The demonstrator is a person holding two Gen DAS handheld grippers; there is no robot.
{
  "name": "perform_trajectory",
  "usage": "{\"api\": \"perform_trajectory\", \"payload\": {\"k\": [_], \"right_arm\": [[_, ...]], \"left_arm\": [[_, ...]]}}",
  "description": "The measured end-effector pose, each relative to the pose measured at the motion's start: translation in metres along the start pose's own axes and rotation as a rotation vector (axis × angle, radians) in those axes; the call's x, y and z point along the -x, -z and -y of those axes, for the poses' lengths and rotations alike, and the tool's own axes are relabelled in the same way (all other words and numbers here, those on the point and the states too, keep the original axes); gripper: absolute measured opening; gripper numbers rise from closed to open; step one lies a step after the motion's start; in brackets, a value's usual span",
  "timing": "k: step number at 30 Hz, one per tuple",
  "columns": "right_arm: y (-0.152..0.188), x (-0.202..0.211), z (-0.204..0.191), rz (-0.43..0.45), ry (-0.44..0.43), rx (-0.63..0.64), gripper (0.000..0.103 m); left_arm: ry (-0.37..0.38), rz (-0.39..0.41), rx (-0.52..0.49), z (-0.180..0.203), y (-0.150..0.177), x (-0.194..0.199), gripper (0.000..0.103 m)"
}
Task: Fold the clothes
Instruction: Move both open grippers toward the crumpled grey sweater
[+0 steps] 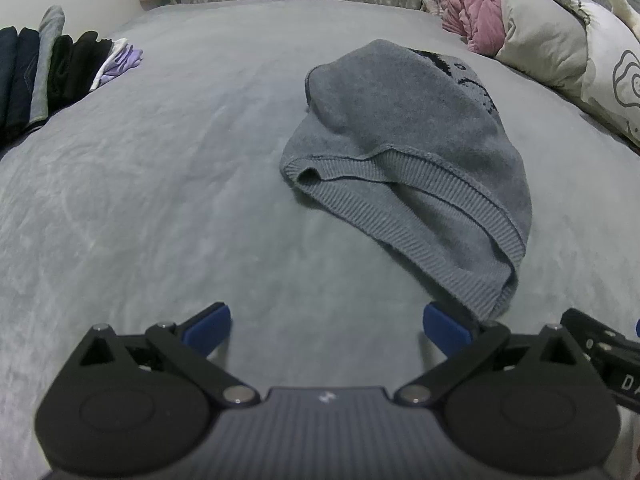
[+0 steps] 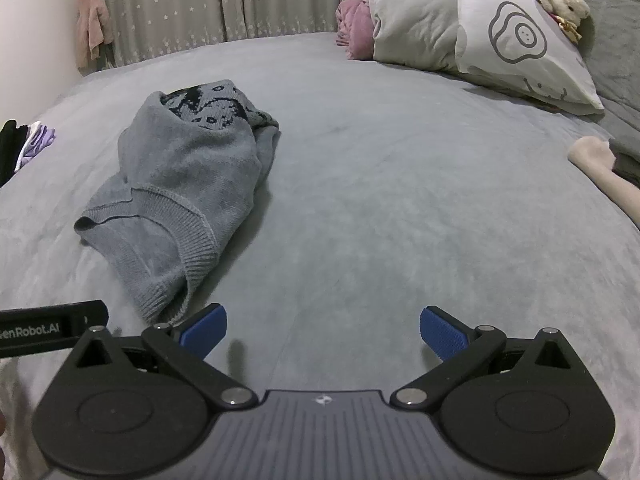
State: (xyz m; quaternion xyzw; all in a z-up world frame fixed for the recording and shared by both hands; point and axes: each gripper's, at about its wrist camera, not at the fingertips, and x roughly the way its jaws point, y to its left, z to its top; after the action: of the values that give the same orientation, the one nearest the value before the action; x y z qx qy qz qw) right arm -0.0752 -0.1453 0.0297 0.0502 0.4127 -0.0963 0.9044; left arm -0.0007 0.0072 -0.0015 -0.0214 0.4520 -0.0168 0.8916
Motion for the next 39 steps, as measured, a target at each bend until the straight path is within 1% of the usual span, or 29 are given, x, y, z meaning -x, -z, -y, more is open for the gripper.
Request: {"api": "perform_trajectory", "payload": {"k": [22,36,39], "right_arm": [[0.0036,-0.0016,-0.0022,-0.011,0.009,0.022,0.103],[0.0040,-0.0036,-0.0060,-0.022,0.016,0.038,0.103],[0.0084,-0.0071,-0.0042,-0.034,0.023,0.042,0.103]], "left_arm": [[-0.028,-0.016,-0.020,0.0011,0.0022,-0.0050,0.103],[-0.054,-0.030,-0.051,0.0006,0.0065,-0.0085,0.103],[-0.060,-0.029,-0.063,0.0014,0.0084,-0.0098,0.103]]}}
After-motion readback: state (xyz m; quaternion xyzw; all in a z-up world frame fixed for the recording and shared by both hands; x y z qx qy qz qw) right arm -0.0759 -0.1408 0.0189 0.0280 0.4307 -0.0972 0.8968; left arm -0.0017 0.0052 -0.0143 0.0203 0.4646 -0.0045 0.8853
